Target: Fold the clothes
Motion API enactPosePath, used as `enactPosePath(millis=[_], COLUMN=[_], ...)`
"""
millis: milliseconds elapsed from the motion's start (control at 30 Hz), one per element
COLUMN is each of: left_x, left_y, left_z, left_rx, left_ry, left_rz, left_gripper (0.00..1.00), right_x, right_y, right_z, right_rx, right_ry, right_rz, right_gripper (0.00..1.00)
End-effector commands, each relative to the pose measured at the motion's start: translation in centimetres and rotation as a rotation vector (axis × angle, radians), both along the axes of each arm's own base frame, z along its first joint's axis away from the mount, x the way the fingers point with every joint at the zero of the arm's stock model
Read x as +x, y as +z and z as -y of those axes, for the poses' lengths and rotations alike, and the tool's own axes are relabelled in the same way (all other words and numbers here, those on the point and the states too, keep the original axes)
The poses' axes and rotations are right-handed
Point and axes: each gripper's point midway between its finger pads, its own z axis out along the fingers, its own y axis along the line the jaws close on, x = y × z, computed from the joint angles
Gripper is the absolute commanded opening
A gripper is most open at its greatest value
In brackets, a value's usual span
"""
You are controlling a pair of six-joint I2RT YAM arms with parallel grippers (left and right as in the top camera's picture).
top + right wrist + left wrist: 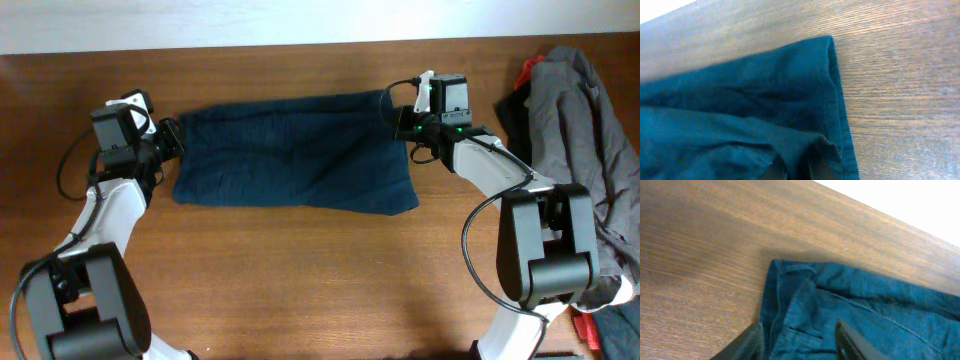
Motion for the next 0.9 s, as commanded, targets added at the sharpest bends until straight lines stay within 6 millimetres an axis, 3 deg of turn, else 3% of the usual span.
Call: enactPosePath(millis=[0, 100, 267, 300, 333, 367, 400, 500, 567, 700, 867], left_x=[0.3, 0.2, -0.3, -0.4, -0.5, -0.7, -0.9, -1.2, -1.3, -1.5, -1.8], left_y=[-0.7, -0.2, 0.0, 0.0, 0.0, 0.1, 0.3, 0.8, 0.4, -2.2, -7.9], left_z=[-1.0, -0.7, 0.3, 0.6, 1.3, 2.1, 3.1, 5.9, 7.6, 10.0, 9.1], left_rx=[-0.008, -0.062, -0.153, -0.168, -0.19, -0.218, -0.247, -0.274, -0.262, -0.155, -0.034], left_ry=[0.039, -0.004, -0.079, -0.094, -0.12, -0.151, -0.191, -0.314, -0.371, -0.466, -0.393], left_rz=[-0.009, 0.006, 0.011, 0.007, 0.003, 0.0, 0.002, 0.018, 0.015, -0.026, -0.168], left_gripper=[0.51, 0.54, 0.54, 0.54, 0.52, 0.46, 0.38, 0.09, 0.02, 0.0, 0.01], right_x=[0.9, 1.2, 1.1, 0.7, 0.3, -0.3, -0.9, -2.9, -4.5, -6.3, -6.7], right_y=[0.4, 0.9, 1.6, 1.6, 1.6, 1.7, 1.7, 0.9, 0.1, -0.7, -2.1], right_z=[0.9, 1.4, 1.9, 2.0, 1.9, 1.7, 1.3, 0.1, -0.7, -3.0, -4.1], right_rx=[-0.014, 0.001, 0.083, 0.106, 0.133, 0.164, 0.202, 0.263, 0.278, 0.245, 0.118], right_ry=[-0.024, -0.025, 0.013, 0.025, 0.041, 0.061, 0.086, 0.127, 0.138, 0.221, 0.223], right_rz=[0.029, 0.042, 0.03, 0.011, -0.012, -0.037, -0.065, -0.161, -0.24, -0.287, -0.297], right_gripper=[0.56, 0.65, 0.64, 0.61, 0.49, 0.3, 0.19, 0.12, 0.07, 0.06, 0.09])
